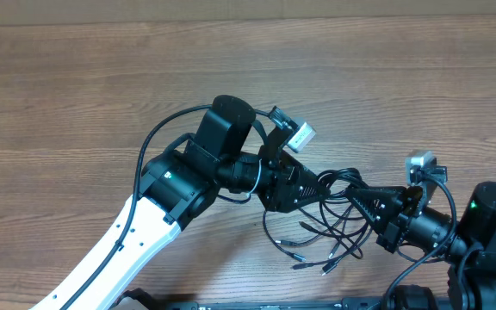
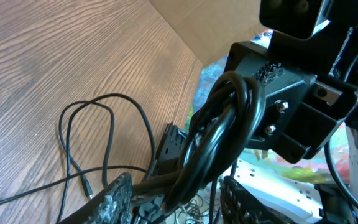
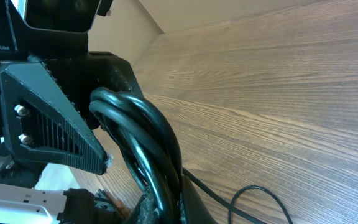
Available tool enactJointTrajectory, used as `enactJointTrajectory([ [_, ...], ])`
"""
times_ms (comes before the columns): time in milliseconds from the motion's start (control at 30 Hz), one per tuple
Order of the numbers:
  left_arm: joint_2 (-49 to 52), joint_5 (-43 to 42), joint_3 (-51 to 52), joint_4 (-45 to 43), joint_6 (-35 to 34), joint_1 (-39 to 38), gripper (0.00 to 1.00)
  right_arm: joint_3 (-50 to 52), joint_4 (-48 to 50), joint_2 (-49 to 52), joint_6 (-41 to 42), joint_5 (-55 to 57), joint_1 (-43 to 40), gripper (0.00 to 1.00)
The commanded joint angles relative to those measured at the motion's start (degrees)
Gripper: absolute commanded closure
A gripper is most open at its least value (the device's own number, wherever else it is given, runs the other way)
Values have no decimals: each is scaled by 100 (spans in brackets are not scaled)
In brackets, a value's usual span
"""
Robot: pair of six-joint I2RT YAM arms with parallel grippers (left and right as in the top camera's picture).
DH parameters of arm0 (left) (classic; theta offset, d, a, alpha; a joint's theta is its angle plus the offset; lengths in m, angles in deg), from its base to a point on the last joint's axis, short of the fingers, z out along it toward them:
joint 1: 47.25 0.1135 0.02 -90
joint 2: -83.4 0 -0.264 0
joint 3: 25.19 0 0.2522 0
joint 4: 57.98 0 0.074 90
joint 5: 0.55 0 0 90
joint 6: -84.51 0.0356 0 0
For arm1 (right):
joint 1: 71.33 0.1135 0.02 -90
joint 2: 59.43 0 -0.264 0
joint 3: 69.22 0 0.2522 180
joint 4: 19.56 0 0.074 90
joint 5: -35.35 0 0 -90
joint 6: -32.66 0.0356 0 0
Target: Untangle cables
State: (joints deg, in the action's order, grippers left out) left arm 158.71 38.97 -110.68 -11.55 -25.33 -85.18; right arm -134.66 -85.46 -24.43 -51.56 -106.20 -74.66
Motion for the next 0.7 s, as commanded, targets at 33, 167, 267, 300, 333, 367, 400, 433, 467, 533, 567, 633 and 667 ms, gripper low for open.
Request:
enactJointTrajectory([
  [33,35,15,-74,-181,-98,-225,56,-4,42,-11,22,-127,-15,96],
  [167,35,101,-74,-184,-98,-289,66,-4,20,-11,20,-125,-15,96],
  [267,35,103,-74,-181,-98,-293,69,-4,2,-9,20,-125,-15,96],
  [300,35,125,-74,-177,-98,-293,68,-4,2,-11,20,-122,-15,96],
  [333,35,164,-74,-157,-98,-293,70,-4,-7,-11,20,-125,-15,96],
  [367,35,164,-74,-144,-98,-293,75,-4,-35,-9,20,-125,-15,96],
  [400,35,168,-74,-142,-98,-293,94,-4,-63,-11,17,-120,-15,96],
  [433,35,192,-74,-142,-98,-293,96,-4,-63,-11,17,-120,-15,96],
  [467,35,236,-74,-142,-98,-293,96,-4,-61,-11,17,-120,-15,96],
  [533,35,269,-76,-142,-96,-293,96,-4,-61,-11,17,-120,-15,96],
  [567,35,275,-74,-142,-90,-293,96,-4,-63,-9,15,-114,-15,96],
  [633,35,293,-74,-127,101,-293,96,-4,-70,-11,15,-103,-15,87],
  [667,35,293,-74,-96,315,-293,96,-4,-85,-9,-7,-98,-15,65],
])
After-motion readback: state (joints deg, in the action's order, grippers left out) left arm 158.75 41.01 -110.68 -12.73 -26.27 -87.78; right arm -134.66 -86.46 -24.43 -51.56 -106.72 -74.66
